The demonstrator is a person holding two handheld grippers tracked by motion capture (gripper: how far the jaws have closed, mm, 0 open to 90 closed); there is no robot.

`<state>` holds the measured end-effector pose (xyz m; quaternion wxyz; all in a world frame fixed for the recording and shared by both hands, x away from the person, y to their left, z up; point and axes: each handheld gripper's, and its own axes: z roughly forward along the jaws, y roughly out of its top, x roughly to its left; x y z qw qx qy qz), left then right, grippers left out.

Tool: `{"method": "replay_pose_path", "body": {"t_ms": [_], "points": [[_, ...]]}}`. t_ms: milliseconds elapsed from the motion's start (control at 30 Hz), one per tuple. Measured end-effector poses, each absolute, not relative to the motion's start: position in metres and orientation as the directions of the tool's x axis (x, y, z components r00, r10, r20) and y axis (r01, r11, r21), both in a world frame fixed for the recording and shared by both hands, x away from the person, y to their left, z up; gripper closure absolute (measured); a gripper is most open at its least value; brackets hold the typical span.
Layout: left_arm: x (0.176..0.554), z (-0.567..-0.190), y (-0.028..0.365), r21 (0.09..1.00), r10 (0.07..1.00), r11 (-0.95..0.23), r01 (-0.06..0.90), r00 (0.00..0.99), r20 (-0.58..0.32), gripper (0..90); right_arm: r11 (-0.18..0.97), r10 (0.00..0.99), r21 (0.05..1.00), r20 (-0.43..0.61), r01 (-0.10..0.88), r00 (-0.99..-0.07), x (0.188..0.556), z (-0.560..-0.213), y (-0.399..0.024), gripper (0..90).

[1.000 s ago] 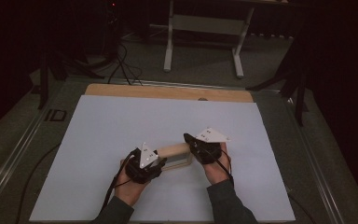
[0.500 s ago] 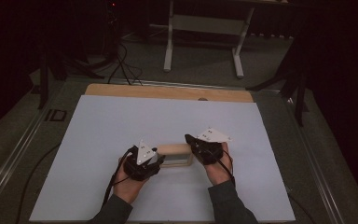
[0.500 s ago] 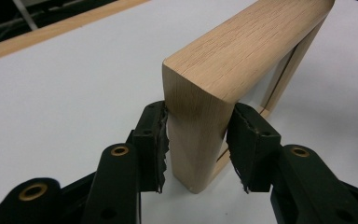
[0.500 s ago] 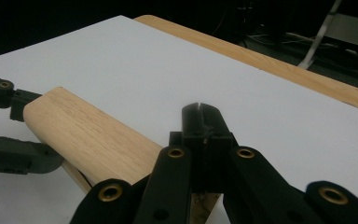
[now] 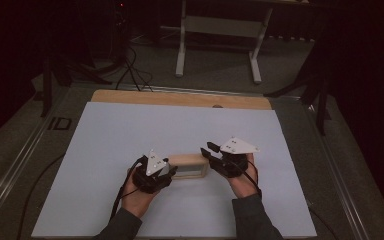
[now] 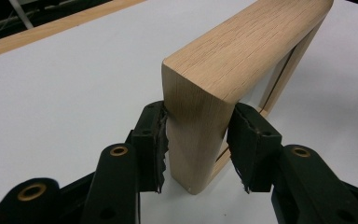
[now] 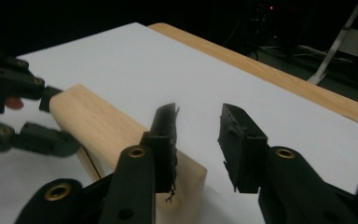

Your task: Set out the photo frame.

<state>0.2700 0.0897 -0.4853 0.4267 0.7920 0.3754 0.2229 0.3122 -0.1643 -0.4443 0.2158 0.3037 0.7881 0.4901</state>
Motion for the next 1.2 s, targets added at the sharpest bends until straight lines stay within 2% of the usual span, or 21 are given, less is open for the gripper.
{"method": "replay_pose_path", "body": {"t_ms": [300,633,867,1033,1200], "points": [[0.271,-0.485,0.091,0.843,0.783,-0.350,0.408,0.621,0.024,58.0,0.378,0.636,0.880,-0.022,0.287,-0.771,0.306,-0.449,-0.174,49.5],[0.273,-0.486,0.092,0.841,0.780,-0.352,0.412,0.625,0.020,58.0,0.412,0.583,0.855,0.018,0.314,-0.813,0.311,-0.468,-0.173,43.6],[0.274,-0.487,0.092,0.840,0.781,-0.350,0.415,0.624,0.016,57.9,0.441,0.570,0.840,0.011,0.317,-0.822,0.316,-0.476,-0.171,44.1],[0.276,-0.486,0.093,0.839,0.775,-0.345,0.420,0.632,0.002,57.9,0.438,0.572,0.844,0.005,0.310,-0.820,0.317,-0.476,-0.172,49.1],[0.275,-0.484,0.094,0.846,0.771,-0.337,0.414,0.636,-0.004,57.9,0.446,0.568,0.842,-0.006,0.302,-0.823,0.317,-0.475,-0.173,50.4]]}}
